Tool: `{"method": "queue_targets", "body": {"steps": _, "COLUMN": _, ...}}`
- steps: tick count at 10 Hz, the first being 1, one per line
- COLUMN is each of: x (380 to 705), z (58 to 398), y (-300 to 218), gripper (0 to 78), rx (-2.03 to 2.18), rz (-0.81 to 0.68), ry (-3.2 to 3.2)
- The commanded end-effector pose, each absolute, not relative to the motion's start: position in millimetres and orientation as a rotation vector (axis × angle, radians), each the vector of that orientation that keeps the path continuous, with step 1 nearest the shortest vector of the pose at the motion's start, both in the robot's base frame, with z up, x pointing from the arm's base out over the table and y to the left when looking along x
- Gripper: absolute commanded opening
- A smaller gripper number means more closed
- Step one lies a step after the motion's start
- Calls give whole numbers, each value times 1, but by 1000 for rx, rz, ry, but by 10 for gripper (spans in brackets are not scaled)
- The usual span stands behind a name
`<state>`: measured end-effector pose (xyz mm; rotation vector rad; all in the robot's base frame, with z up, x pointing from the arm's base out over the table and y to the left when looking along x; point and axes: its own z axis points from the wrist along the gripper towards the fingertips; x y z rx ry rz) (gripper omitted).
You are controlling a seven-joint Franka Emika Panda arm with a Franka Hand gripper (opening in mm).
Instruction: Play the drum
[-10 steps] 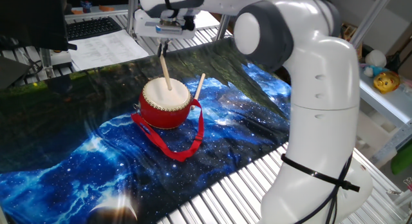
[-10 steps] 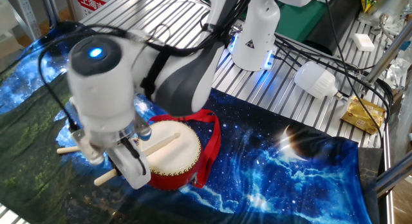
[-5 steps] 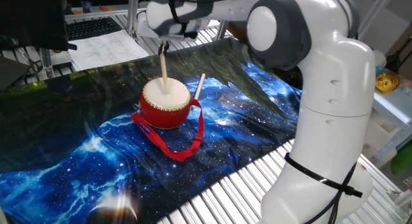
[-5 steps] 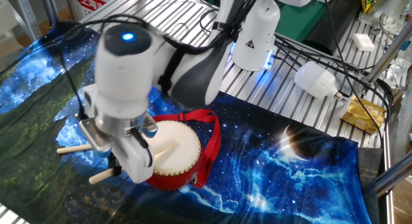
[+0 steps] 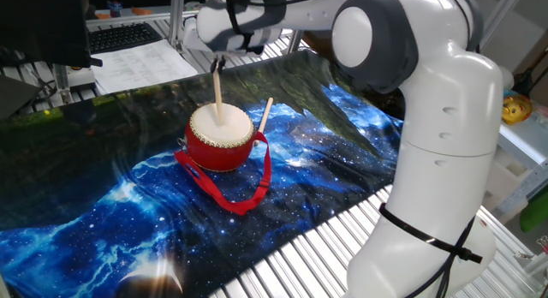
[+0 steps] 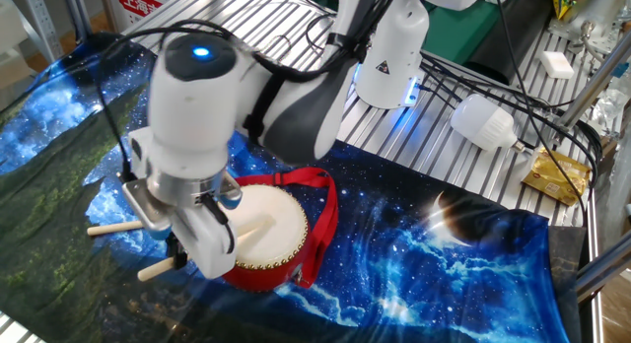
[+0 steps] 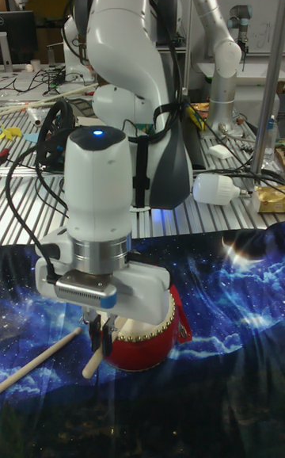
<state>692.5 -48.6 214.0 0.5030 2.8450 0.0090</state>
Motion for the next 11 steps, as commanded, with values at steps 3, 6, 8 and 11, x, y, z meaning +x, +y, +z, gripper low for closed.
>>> {"method": "queue_targets", "body": {"steps": 3, "x": 691, "z": 222, "y": -48, "gripper": 12, "rx": 461, "rz": 29, "ry": 3099}}
{"method": "queue_targets", "body": {"steps": 6, "x": 687, "z": 226, "y": -39, "gripper": 12, "rx": 515, "rz": 33, "ry": 3125}}
{"method": "queue_targets", "body": {"steps": 8, "x": 686, "z": 227, "y": -32, "gripper": 12, "rx": 582, "rz": 35, "ry": 3122}}
{"method": "queue_targets", "body": {"steps": 11, "x": 685, "z": 224, "y": -21, "gripper": 12, "rx": 697, "rz": 39, "ry": 3099}}
